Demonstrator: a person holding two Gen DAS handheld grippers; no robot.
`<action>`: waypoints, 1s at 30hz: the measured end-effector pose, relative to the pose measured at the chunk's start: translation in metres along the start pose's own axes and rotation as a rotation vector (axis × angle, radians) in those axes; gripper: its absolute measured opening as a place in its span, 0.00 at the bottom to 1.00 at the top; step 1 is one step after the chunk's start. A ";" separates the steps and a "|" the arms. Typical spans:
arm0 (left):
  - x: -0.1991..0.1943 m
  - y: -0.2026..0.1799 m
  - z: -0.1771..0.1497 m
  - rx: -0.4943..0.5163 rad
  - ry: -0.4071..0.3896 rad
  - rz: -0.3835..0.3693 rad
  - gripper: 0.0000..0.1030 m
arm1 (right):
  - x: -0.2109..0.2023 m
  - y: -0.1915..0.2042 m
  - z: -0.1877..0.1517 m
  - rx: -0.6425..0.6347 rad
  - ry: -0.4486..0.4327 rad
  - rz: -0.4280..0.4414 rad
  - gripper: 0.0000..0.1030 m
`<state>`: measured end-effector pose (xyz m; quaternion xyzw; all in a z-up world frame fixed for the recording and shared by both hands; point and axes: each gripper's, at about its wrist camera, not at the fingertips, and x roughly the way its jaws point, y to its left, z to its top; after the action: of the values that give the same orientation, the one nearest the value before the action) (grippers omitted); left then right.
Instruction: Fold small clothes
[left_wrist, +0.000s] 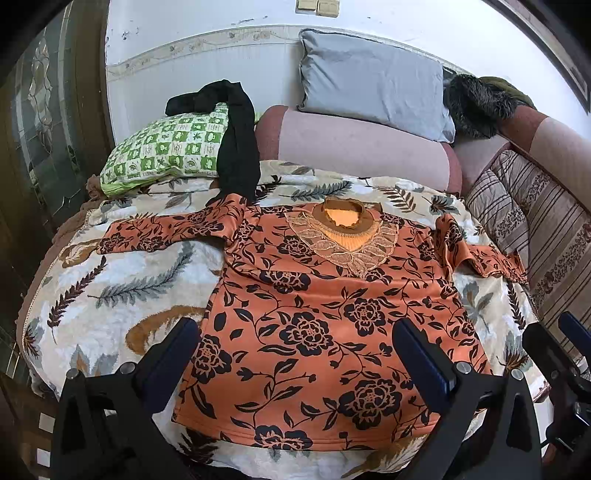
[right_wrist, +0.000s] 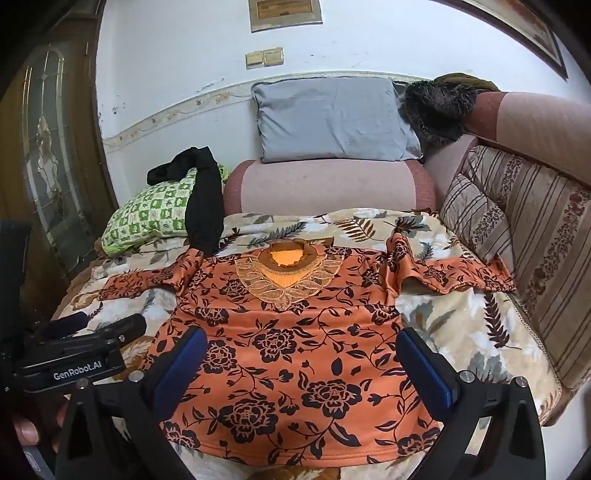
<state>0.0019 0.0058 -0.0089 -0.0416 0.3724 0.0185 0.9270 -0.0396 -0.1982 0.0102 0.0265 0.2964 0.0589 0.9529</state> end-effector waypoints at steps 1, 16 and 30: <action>0.000 0.000 0.000 0.000 0.002 0.002 1.00 | 0.000 0.000 0.000 0.000 0.001 0.001 1.00; 0.005 0.002 0.000 -0.003 0.012 0.015 1.00 | 0.006 0.002 -0.001 -0.003 0.024 0.017 1.00; 0.007 0.003 0.000 -0.002 0.013 0.014 1.00 | 0.012 0.003 0.000 -0.004 0.026 0.016 1.00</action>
<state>0.0061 0.0089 -0.0139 -0.0399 0.3788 0.0249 0.9243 -0.0305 -0.1939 0.0036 0.0263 0.3087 0.0676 0.9484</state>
